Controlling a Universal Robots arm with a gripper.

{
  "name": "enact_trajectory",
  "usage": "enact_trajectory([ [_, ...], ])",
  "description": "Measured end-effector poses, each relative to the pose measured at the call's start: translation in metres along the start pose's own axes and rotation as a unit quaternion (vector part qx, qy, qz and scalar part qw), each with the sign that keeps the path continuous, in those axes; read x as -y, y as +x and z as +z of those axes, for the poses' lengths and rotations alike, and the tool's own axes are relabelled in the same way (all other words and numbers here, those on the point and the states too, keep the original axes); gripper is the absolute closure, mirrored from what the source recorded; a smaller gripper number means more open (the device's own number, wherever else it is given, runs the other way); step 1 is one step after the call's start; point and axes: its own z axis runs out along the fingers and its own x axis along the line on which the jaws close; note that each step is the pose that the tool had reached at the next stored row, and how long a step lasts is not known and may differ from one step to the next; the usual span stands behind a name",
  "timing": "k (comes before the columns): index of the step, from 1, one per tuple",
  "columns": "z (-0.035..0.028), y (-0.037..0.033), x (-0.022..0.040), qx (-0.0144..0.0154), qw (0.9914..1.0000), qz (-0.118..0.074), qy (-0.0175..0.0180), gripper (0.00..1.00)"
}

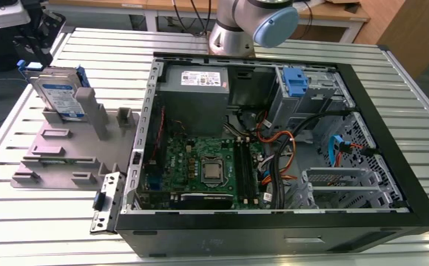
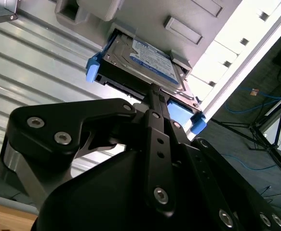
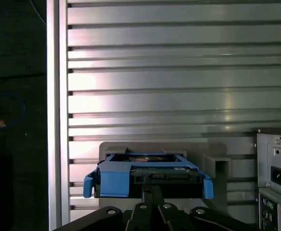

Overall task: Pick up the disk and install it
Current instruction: 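Pick up the disk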

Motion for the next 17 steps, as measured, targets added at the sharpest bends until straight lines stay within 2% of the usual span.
enact_trajectory([
  [4, 0.0001, 0.0, 0.0, -0.0014, 0.99944, -0.034, -0.0001, 0.89],
  [8, 0.0001, 0.0, 0.0, -0.0029, 0.9976, -0.069, -0.0002, 0.89],
  [10, 0.0002, 0.0, 0.0, -0.0037, 0.99614, -0.088, -0.0003, 0.89],
  [13, 0.0002, 0.0, 0.0, -0.0049, 0.99339, -0.115, -0.0003, 0.89],
  [15, 0.0003, 0.0, 0.0, -0.0056, 0.99116, -0.133, -0.0004, 0.89],
  [17, 0.0003, 0.0, 0.0, -0.0064, 0.98848, -0.151, -0.0004, 0.89],
])
